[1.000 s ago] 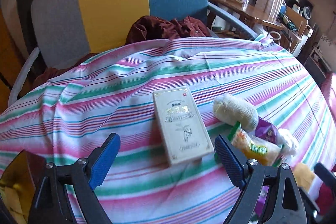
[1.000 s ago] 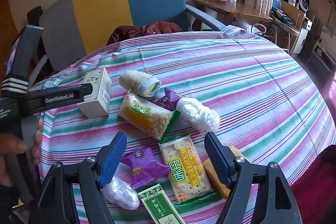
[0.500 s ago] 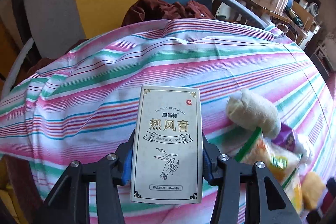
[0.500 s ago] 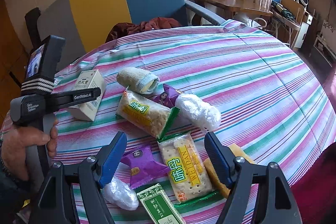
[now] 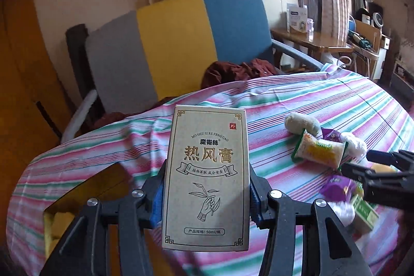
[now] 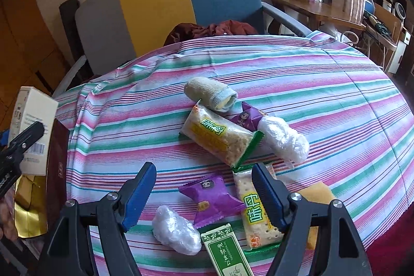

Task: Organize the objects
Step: 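Carry the white box into the gold tray beside the sponges and release it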

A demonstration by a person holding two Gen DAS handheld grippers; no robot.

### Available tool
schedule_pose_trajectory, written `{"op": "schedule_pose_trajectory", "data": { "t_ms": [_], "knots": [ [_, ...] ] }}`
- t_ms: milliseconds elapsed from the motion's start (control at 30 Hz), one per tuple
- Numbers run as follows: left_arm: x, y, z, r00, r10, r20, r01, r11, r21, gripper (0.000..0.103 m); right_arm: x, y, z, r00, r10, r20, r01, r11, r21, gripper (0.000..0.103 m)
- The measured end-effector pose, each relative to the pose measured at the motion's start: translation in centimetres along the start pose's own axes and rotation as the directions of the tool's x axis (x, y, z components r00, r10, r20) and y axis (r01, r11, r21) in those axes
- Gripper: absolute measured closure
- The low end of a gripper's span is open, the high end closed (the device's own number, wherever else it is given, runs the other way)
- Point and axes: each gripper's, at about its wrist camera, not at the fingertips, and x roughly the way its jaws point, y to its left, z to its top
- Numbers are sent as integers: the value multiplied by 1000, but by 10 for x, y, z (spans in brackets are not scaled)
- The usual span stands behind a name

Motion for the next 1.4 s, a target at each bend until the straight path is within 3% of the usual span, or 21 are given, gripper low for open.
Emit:
{"op": "schedule_pose_trajectory", "data": {
  "t_ms": [433, 833, 1033, 1167, 1400],
  "knots": [
    [-62, 70, -52, 994, 109, 23, -106, 989, -99, 51, 9, 26, -8, 1000, -26, -10, 25, 992, -126, 26],
    [-85, 112, -84, 990, 141, 17, -137, 977, -165, 51, 19, 36, -14, 998, -45, -38, 38, 986, -164, 26],
    [-87, 135, -105, 990, 139, -31, -142, 965, -221, 51, 22, 39, -17, 996, -68, -49, 58, 982, -180, 27],
    [-86, 169, -136, 983, 136, -124, -168, 939, -301, 51, 22, 41, -16, 996, -72, -43, 63, 980, -189, 27],
    [-79, 226, -191, 959, 100, -265, -220, 852, -475, 51, 19, 44, -16, 997, -68, -31, 61, 977, -205, 27]
  ]
}}
